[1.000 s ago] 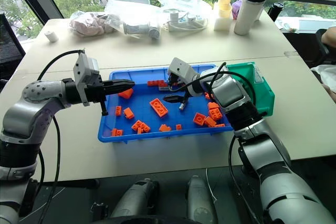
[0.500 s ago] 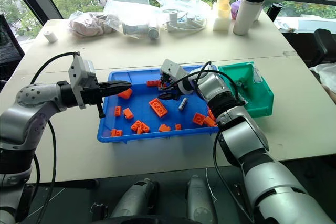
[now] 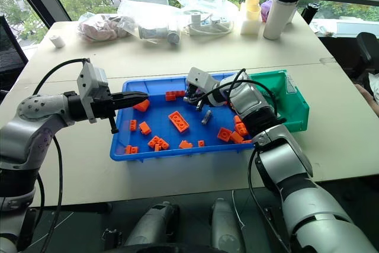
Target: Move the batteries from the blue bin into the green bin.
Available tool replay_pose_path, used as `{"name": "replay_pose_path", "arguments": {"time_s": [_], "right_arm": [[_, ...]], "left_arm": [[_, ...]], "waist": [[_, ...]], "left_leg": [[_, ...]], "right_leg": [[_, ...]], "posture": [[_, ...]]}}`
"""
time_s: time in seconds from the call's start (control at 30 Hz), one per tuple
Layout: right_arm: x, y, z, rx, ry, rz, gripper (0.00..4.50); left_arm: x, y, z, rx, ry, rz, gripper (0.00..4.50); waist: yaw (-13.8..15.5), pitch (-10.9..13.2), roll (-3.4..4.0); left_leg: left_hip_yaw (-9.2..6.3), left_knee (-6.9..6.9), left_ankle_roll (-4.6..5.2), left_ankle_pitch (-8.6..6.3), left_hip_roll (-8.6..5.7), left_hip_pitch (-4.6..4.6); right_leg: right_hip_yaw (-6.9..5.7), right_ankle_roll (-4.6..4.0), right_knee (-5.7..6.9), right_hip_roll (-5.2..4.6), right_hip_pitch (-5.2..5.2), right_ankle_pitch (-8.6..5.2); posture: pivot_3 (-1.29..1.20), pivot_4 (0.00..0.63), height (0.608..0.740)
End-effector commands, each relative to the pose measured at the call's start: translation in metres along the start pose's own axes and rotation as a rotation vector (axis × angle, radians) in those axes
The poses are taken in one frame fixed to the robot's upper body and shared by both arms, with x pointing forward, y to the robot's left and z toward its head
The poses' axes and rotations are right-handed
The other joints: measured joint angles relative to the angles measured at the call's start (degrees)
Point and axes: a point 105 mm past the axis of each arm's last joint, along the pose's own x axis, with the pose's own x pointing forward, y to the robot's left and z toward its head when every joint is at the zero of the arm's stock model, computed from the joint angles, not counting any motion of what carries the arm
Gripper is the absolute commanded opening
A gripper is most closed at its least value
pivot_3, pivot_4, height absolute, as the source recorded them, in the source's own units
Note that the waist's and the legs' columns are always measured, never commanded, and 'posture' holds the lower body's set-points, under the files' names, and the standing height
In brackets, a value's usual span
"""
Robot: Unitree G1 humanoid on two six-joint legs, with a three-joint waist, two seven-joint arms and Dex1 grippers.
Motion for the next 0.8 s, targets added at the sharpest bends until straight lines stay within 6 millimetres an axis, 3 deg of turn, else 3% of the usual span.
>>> {"name": "replay_pose_path", "arguments": {"time_s": [0.03, 0.17, 0.27, 0.33, 0.4, 0.5, 0.57, 0.63, 0.7, 0.8], "right_arm": [[-0.068, -0.027, 0.033, 0.002, -0.143, -0.202, 0.02], [-0.150, -0.056, 0.011, 0.142, -0.124, -0.476, 0.02], [-0.186, -0.059, -0.010, 0.235, -0.084, -0.583, 0.02], [-0.196, -0.057, -0.020, 0.258, -0.053, -0.608, 0.02], [-0.202, -0.051, -0.044, 0.299, 0.023, -0.621, 0.02], [-0.195, -0.036, -0.074, 0.340, 0.104, -0.578, 0.02], [-0.191, -0.030, -0.083, 0.366, 0.114, -0.558, 1.14], [-0.191, -0.029, -0.087, 0.375, 0.119, -0.568, 1.95], [-0.191, -0.029, -0.082, 0.374, 0.102, -0.569, 3.13], [-0.188, -0.020, -0.059, 0.329, 0.029, -0.504, 4.48]], "left_arm": [[0.000, -0.001, 0.011, 0.034, -0.034, -0.009, 0.00], [0.005, -0.003, 0.009, 0.021, -0.042, -0.030, 0.00], [0.008, -0.004, 0.009, 0.015, -0.051, -0.045, 0.00], [0.011, -0.004, 0.008, 0.014, -0.055, -0.052, 0.00], [0.016, -0.003, 0.008, 0.016, -0.063, -0.072, 0.00], [0.023, -0.001, 0.009, 0.023, -0.077, -0.093, 0.00], [0.025, -0.001, 0.009, 0.026, -0.081, -0.101, 0.00], [0.026, -0.001, 0.009, 0.029, -0.081, -0.107, 0.00], [0.026, 0.000, 0.009, 0.031, -0.081, -0.109, 0.00], [0.026, 0.000, 0.009, 0.032, -0.080, -0.111, 0.00]], "waist": [[0.4, 0.0, 0.00], [0.6, 0.0, -0.01], [0.4, 0.0, -0.01], [0.0, 0.0, 0.00], [0.0, 0.0, 0.02], [0.2, 0.0, 0.01], [0.3, 0.0, 0.02], [0.2, 0.0, 0.02], [0.2, 0.0, 0.02], [0.3, 0.0, 0.02]], "left_leg": [[-0.01, 0.00, 0.00, 0.00, 0.00, -0.01], [-0.03, 0.01, 0.04, -0.02, -0.03, -0.03], [0.02, 0.00, 0.09, -0.05, -0.01, 0.00], [0.08, -0.02, 0.33, -0.19, 0.03, 0.03], [0.16, -0.04, 0.37, -0.21, 0.06, 0.06], [0.17, -0.01, 0.39, -0.22, 0.07, 0.06], [0.20, 0.04, 0.42, -0.24, 0.04, 0.06], [0.22, 0.06, 0.42, -0.24, 0.03, 0.06], [0.21, 0.04, 0.42, -0.24, 0.05, 0.06], [0.19, 0.05, 0.42, -0.24, 0.06, 0.06]], "right_leg": [[0.00, 0.00, 0.00, 0.00, 0.00, 0.00], [-0.04, 0.00, -0.05, -0.03, 0.05, 0.00], [-0.03, 0.00, -0.05, -0.04, 0.08, 0.00], [0.01, 0.00, -0.04, -0.03, 0.06, 0.00], [0.07, 0.00, -0.01, -0.02, 0.05, 0.00], [0.05, 0.00, -0.03, -0.01, 0.09, 0.00], [0.06, 0.00, -0.02, -0.04, 0.12, 0.00], [0.07, 0.00, -0.01, -0.04, 0.10, 0.00], [0.07, 0.00, -0.01, -0.03, 0.09, 0.00], [0.07, 0.00, -0.02, -0.02, 0.10, 0.00]], "posture": [[0.00, 0.150, 0.740], [0.00, 0.150, 0.740], [0.00, 0.150, 0.740], [0.00, 0.150, 0.740], [0.00, 0.150, 0.740], [0.00, 0.150, 0.740], [0.00, 0.150, 0.740], [0.00, 0.150, 0.740], [0.00, 0.150, 0.740], [0.00, 0.150, 0.740]]}}
